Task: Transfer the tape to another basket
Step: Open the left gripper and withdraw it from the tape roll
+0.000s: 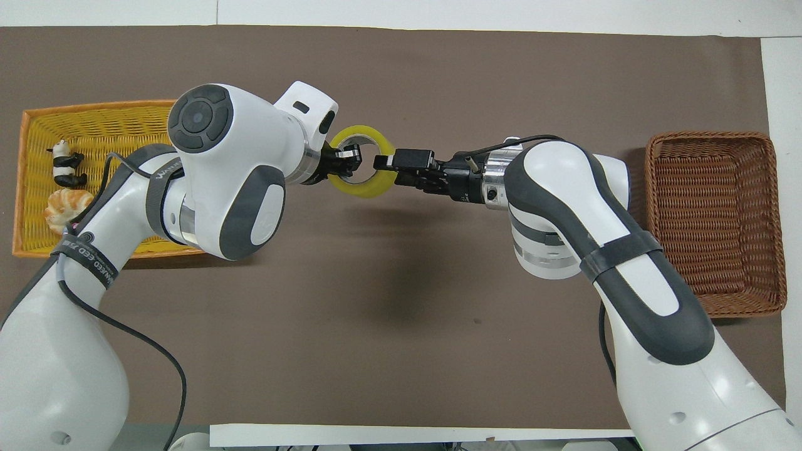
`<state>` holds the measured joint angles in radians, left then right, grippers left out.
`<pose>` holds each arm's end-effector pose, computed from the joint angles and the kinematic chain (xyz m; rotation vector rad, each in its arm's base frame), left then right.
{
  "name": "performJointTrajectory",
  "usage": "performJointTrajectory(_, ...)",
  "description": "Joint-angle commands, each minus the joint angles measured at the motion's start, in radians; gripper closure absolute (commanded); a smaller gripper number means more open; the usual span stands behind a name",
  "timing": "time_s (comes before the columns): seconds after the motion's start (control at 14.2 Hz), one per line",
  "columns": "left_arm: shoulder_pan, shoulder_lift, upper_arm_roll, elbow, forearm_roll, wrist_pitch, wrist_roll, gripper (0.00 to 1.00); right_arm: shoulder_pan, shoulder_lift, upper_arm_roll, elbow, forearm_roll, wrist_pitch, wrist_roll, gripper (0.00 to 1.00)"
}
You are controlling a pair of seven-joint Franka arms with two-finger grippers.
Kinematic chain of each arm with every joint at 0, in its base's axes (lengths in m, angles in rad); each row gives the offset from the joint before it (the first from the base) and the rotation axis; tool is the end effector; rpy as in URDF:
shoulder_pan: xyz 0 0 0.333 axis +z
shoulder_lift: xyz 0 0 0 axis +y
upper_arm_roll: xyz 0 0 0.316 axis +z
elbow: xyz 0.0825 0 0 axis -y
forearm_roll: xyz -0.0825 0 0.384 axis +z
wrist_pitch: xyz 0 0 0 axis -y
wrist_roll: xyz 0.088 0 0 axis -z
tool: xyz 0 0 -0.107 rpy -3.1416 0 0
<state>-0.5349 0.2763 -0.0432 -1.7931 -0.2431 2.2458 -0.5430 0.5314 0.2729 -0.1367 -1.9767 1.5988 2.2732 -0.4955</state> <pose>0.5401 -0.3582 0.4144 2.8629 0.1479 0.0496 0.5628 0.2655 0.3537 -1.9852 0.2493 -0.1030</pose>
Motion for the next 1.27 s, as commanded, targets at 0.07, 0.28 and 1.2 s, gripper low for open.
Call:
performJointTrajectory(0.07,-0.019,-0.039,0.017,-0.035,-0.018,0.005,-0.008,0.98,0.007,0.014,0.003,0.015,0.020,0.026,-0.031,0.48)
performJointTrajectory(0.28,-0.019,-0.039,0.017,-0.037,-0.018,0.005,-0.008,0.98,0.010,0.012,0.003,0.013,0.024,0.025,-0.023,0.85)
performJointTrajectory(1.2,0.189,-0.115,0.045,0.242,0.057,-0.503,0.159,0.00,-0.092,-0.047,-0.003,-0.016,-0.051,-0.015,-0.025,1.00)
